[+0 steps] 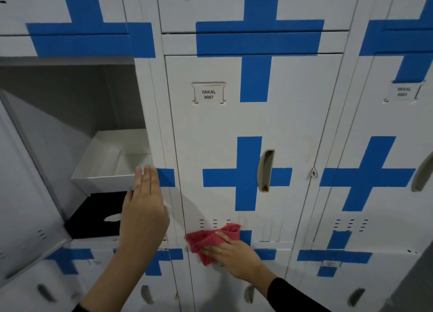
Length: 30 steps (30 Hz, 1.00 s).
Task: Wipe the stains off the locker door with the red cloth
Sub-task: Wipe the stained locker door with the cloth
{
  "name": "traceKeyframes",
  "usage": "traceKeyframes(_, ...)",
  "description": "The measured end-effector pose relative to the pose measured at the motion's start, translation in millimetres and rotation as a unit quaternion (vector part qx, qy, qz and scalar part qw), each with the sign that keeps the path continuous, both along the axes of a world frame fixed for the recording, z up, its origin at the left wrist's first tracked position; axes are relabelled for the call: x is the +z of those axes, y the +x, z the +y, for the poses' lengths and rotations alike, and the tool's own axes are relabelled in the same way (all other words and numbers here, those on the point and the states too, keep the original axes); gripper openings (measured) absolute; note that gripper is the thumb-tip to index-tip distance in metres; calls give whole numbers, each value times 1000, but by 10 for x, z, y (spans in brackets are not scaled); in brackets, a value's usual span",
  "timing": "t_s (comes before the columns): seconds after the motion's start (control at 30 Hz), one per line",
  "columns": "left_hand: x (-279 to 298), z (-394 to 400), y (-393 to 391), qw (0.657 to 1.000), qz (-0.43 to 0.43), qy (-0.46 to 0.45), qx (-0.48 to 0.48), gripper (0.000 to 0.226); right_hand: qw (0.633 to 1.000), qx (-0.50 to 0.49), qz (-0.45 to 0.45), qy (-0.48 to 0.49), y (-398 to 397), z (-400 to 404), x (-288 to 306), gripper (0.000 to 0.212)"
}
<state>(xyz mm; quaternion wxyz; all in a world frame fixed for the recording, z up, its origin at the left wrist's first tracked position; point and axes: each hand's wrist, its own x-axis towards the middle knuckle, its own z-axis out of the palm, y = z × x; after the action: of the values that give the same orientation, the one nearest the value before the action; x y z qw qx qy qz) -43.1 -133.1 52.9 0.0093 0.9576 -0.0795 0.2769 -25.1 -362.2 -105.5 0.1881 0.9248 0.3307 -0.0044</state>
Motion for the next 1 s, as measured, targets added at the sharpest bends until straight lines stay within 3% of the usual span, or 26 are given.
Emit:
traceKeyframes(0.2,-16,37,14,999,5,-38,-28,64,998,-62,0,-32,-245,-777,-86,93)
traceKeyframes(0.3,-43,47,22,998,14,-47,-32,67,994,-103,0,-47,-396,-1275,-142,113)
traceKeyframes(0.5,-72,8,20,993,27,-108,-43,79,979,-190,-31,73,-604,-1637,-2,151)
traceKeyframes(0.6,-84,8,27,993,20,-108,-47,80,978,-176,-50,96,-490,-1412,80,142)
traceKeyframes(0.77,-93,2,25,995,18,-94,-35,82,985,-80,-124,92,-158,-524,291,92)
traceKeyframes(0.87,-85,11,21,997,25,-63,-23,83,990,-13,-110,88,54,14,220,92)
traceKeyframes(1.0,-73,6,16,999,36,-36,-9,81,996,6,-71,50,141,338,81,87)
